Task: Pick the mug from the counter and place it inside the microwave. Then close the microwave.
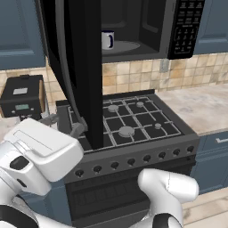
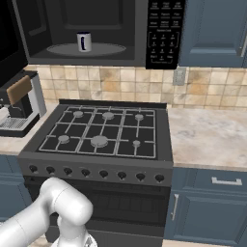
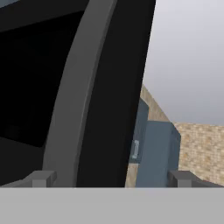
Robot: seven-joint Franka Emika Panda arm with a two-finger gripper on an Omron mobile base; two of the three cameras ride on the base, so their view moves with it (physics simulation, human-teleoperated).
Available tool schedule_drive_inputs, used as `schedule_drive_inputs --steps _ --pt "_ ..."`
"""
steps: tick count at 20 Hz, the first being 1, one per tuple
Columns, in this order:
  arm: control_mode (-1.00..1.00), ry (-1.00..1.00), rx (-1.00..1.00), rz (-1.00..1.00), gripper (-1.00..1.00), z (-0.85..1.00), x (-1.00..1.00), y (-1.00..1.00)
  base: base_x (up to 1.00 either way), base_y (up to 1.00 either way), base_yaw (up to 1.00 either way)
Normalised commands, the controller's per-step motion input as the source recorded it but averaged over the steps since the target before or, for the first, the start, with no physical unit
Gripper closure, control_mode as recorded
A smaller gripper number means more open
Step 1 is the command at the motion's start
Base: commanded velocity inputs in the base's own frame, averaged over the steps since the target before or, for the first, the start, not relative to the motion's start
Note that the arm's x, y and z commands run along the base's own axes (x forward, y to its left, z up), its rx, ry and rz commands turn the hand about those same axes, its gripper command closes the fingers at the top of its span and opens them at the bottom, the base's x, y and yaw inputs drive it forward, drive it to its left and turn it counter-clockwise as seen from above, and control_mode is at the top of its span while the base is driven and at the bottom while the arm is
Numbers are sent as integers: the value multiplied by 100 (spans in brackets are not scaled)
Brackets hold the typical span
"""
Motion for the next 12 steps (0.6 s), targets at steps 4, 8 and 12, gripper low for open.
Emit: schedule_drive_inputs --steps 4,8,12 --pt "-100 -10 0 -13 -100 0 29 50 0 0 0" --pt "-100 -1 0 -6 -100 -3 14 58 0 0 0" --pt "-100 0 -3 -7 -100 0 28 31 0 0 0"
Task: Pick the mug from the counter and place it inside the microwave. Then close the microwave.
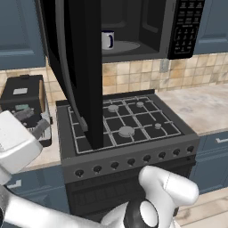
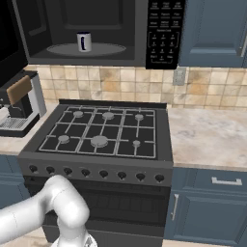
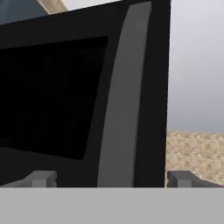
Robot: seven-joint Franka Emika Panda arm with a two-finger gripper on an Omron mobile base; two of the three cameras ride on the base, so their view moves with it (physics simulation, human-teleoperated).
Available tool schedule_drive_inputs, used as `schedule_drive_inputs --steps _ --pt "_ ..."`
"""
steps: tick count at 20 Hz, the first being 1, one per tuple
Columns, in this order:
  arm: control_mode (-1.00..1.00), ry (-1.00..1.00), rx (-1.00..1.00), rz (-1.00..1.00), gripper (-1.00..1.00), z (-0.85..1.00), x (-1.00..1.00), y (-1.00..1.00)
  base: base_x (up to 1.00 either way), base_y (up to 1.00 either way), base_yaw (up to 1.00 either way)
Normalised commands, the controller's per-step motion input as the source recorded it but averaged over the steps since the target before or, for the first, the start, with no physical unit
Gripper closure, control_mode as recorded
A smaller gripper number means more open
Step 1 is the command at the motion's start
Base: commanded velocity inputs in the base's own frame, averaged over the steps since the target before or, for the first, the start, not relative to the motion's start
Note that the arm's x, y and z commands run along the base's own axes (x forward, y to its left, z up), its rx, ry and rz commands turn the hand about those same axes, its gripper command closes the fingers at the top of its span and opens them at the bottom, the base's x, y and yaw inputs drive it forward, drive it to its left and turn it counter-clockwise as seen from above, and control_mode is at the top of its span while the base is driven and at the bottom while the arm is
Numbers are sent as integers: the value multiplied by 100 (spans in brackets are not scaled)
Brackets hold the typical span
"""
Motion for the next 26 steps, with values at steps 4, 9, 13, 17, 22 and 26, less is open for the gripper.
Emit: schedule_drive_inputs --steps 4,9,13,17,22,26 --pt "-100 0 -3 -8 -100 0 36 8 0 0 0" --pt "-100 0 0 -9 -100 2 0 -19 0 0 0" --pt "-100 0 0 -8 -100 9 0 -49 0 0 0" --pt "-100 0 0 -1 -100 9 3 -45 0 0 0" --pt "-100 0 1 0 -100 19 -2 -60 0 0 0" --pt "-100 0 5 0 -100 22 -16 -72 0 0 0"
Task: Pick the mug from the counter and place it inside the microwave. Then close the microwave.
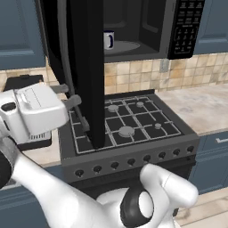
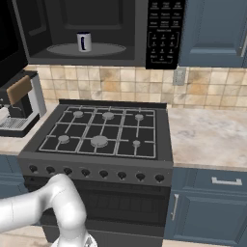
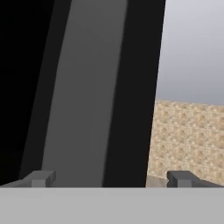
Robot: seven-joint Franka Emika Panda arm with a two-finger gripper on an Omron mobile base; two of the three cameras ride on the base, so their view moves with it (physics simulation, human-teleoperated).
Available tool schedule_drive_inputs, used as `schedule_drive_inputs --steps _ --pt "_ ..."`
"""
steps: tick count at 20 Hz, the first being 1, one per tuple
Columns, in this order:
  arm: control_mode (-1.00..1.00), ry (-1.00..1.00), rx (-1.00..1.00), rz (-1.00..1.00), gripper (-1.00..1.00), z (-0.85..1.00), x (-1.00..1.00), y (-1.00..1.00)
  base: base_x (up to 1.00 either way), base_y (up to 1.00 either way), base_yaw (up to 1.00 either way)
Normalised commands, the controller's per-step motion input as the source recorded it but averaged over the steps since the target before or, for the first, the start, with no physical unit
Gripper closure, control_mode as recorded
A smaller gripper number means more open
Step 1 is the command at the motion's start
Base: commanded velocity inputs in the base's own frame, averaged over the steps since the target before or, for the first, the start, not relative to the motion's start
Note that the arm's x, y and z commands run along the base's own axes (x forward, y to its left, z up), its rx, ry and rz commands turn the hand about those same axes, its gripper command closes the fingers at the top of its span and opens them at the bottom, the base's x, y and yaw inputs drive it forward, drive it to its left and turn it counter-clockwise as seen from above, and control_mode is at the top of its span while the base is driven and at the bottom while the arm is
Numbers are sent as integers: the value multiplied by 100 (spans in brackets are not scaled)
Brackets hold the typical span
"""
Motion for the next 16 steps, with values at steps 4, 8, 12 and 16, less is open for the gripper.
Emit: schedule_drive_inputs --steps 4,8,12,16 --pt "-100 0 4 0 -100 26 -16 -76 0 0 0" --pt "-100 0 2 0 -100 27 -8 -74 0 0 0" --pt "-100 0 0 1 -100 23 0 -59 0 0 0" --pt "-100 0 1 17 -100 11 12 -28 0 0 0"
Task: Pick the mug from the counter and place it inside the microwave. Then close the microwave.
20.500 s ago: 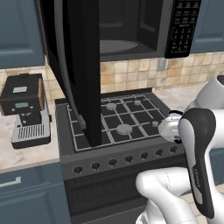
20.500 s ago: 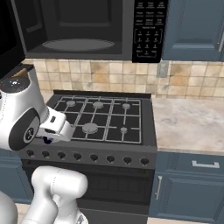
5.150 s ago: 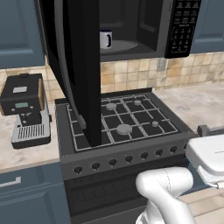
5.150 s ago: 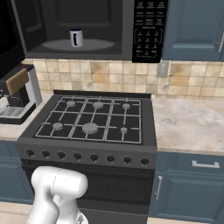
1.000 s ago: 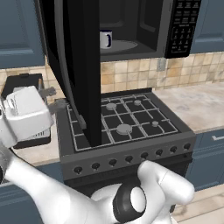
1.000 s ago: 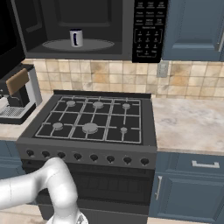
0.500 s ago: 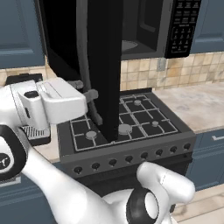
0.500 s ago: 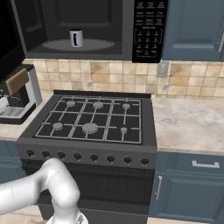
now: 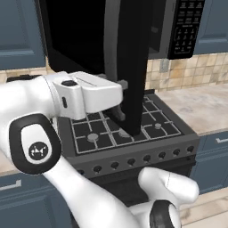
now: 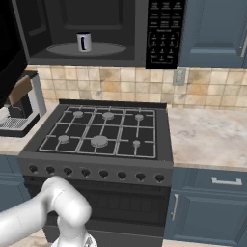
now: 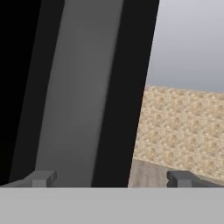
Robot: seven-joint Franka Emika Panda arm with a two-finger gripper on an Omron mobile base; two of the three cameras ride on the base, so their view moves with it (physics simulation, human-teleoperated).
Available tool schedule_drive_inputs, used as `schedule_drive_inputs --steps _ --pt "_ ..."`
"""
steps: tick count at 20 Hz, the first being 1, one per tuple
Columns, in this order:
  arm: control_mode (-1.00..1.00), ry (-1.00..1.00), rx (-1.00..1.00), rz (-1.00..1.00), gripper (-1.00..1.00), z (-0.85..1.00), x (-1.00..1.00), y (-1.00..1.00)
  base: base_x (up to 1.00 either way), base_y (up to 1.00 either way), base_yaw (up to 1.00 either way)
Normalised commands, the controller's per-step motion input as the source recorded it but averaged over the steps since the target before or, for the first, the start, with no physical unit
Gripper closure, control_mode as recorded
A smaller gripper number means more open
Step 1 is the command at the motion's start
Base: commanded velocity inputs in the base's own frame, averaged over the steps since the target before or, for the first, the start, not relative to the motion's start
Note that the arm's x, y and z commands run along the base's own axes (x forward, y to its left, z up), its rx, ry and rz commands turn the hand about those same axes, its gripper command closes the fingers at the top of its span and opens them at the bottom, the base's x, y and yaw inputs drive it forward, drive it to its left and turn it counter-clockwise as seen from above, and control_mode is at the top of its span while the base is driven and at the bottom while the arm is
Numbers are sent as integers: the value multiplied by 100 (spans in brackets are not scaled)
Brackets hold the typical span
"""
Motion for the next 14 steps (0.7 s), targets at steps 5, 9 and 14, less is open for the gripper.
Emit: schedule_drive_inputs --steps 5,9,14 --pt "-100 0 1 25 -100 1 21 -32 0 0 0" --pt "-100 0 0 24 -100 1 12 -41 0 0 0" --pt "-100 0 0 22 -100 4 9 -45 0 0 0"
